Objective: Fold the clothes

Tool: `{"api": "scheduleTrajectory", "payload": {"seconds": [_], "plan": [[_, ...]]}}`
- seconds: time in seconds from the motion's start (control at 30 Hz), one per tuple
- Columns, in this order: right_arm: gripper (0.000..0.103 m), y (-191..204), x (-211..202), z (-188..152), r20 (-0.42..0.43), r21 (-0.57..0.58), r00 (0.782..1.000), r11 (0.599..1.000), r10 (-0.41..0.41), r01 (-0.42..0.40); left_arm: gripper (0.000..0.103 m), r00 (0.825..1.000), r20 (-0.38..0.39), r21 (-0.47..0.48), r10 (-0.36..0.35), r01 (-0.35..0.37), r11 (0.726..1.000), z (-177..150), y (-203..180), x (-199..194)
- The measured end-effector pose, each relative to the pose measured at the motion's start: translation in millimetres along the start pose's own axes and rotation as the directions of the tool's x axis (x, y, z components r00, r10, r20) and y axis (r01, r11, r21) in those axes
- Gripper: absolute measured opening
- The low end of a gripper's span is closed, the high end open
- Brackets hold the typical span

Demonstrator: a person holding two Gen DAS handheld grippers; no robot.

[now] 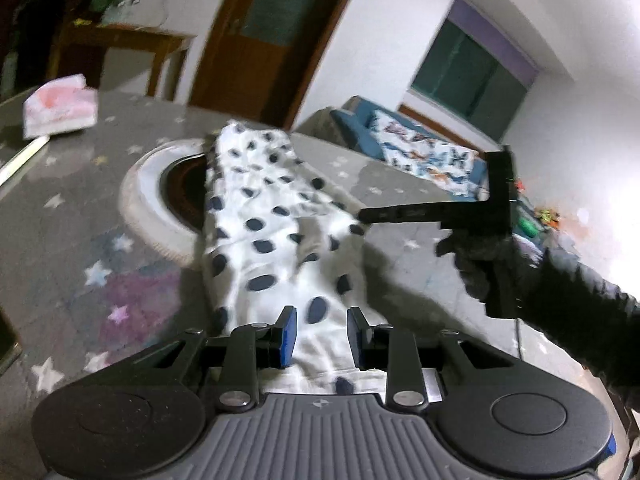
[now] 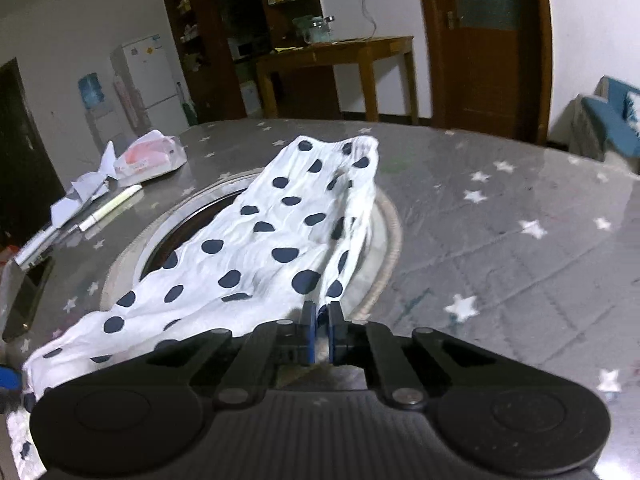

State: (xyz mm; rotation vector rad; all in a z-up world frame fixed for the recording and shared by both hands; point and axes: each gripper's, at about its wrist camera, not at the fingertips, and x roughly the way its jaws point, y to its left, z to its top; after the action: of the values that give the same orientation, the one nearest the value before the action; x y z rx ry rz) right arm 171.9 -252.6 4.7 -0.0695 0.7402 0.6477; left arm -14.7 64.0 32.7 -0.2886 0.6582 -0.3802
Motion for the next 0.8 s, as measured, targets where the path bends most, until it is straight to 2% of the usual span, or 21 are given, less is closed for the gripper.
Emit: {"api": "scheduleTrajectory", "payload": {"seconds": [0.07,0.17,0.23,0.3,0.37,0.5,0.57,0.67,0.73,0.8], "plan": [[0.005,2,0,-2,-0.013,-0.019,1.0,0.999,-0.027,0.027,0.034,1.0,-0.014,0.03,-0.028,0.028,0.999,-1,-7,5],[0.005,10,5,-9,-0.042,-0.062,0.996,0.996,-0.072,0.07,0.034,0.998,-0.056,0.037,-0.032,0.034,0.999,-4,-10,22],[0.007,14,3,-9,-0.043,-0.085,0.995,0.993,-0.091,0.087,0.034,0.994,-0.102,0.01,-0.047,0.048,0.999,-8,-7,31],[0.016,17,-3,-6,-0.029,-0.104,0.993,0.989,-0.112,0.108,0.034,0.988,-0.14,-0.004,-0.068,0.068,0.998,-14,-7,37],[0.017,24,-12,-4,-0.001,-0.127,0.992,0.984,-0.124,0.123,0.034,0.983,-0.159,-0.001,-0.088,0.089,0.996,-20,-11,36],[0.021,42,-26,-2,0.029,-0.125,1.0,0.992,-0.004,0.007,0.033,0.975,-0.179,-0.015,-0.132,0.132,0.991,-26,-20,35],[0.023,55,-24,-5,0.018,-0.124,0.997,0.989,0.077,-0.074,0.033,0.974,-0.179,-0.015,-0.136,0.136,0.991,-27,-21,33],[0.024,72,-10,-14,-0.024,-0.124,0.987,0.98,0.156,-0.158,0.034,0.971,-0.185,-0.021,-0.153,0.152,0.988,-25,-22,29],[0.024,80,-1,-22,-0.06,-0.134,0.983,0.975,0.171,-0.178,0.034,0.969,-0.187,-0.017,-0.161,0.16,0.987,-23,-23,25],[0.024,86,-2,-26,-0.068,-0.153,0.981,0.97,0.18,-0.188,0.034,0.977,-0.154,0.007,-0.149,0.152,0.988,-17,-24,13]]}}
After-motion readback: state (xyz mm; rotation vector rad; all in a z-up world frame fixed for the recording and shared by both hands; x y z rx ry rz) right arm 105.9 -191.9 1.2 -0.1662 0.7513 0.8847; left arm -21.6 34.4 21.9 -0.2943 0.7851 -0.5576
